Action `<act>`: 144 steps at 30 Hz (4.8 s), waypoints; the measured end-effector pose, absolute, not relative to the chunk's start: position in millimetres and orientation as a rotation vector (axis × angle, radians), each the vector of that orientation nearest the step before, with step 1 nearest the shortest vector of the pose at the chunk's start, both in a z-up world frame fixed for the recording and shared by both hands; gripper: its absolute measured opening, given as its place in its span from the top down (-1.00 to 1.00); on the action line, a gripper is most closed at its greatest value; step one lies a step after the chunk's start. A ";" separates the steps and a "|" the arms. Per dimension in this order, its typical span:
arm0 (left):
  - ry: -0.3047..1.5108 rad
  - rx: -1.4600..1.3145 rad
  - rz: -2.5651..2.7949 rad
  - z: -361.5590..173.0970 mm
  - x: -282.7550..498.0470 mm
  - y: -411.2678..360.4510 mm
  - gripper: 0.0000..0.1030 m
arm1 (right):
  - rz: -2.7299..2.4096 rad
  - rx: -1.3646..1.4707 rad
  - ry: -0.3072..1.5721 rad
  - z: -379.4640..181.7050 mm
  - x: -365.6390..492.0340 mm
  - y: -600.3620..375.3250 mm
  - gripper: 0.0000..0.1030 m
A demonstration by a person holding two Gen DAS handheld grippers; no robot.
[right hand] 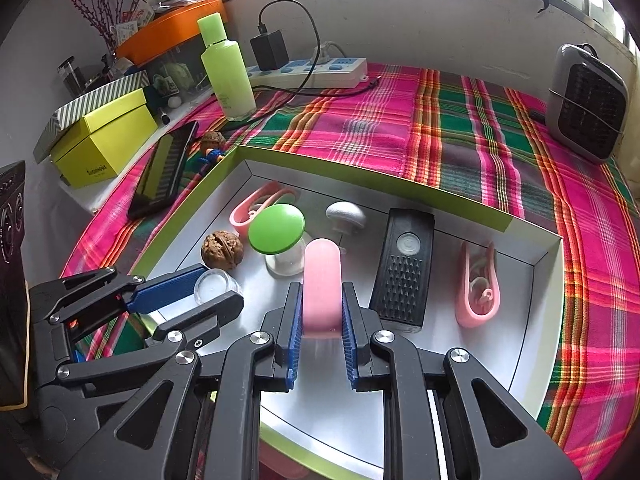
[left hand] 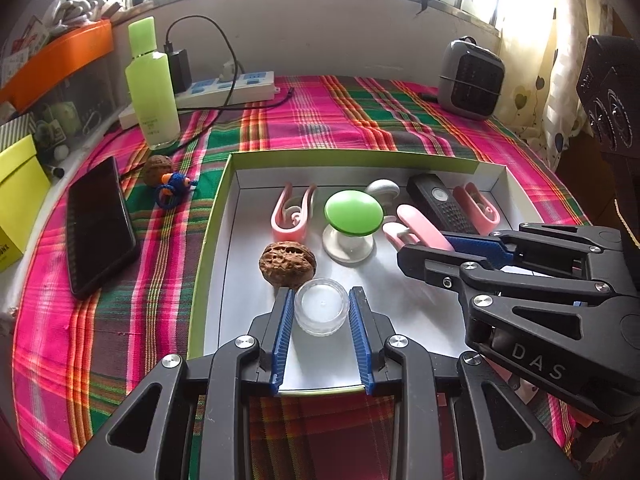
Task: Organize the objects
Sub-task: 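Carry the clear cup and pink case over the white box with both grippers, then lower the cup and pink case into the box and open both grippers, then lift both grippers out of the box toward the panda ball and pink case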
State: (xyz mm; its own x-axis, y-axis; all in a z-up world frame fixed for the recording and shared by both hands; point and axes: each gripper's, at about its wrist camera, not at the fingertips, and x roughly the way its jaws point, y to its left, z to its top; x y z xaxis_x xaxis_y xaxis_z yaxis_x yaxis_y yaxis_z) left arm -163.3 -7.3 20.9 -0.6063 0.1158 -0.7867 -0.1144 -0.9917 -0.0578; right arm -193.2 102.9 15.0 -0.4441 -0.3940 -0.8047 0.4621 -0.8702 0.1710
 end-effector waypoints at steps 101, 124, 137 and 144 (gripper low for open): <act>-0.132 -1.248 2.758 53.2 -87.4 -21.1 0.21 | -2.452 1.141 -0.010 56.0 -114.6 133.6 0.45; -0.196 -1.264 2.662 27.3 -62.6 -15.6 0.21 | -2.536 1.215 -0.031 16.6 -74.4 154.8 0.17; -0.214 -1.299 2.643 17.4 -69.5 -22.6 0.19 | -2.530 1.250 0.037 6.6 -84.3 139.8 0.06; -0.209 -1.304 2.631 16.0 -74.9 -22.4 0.18 | -2.569 1.252 0.140 5.2 -86.5 132.5 0.01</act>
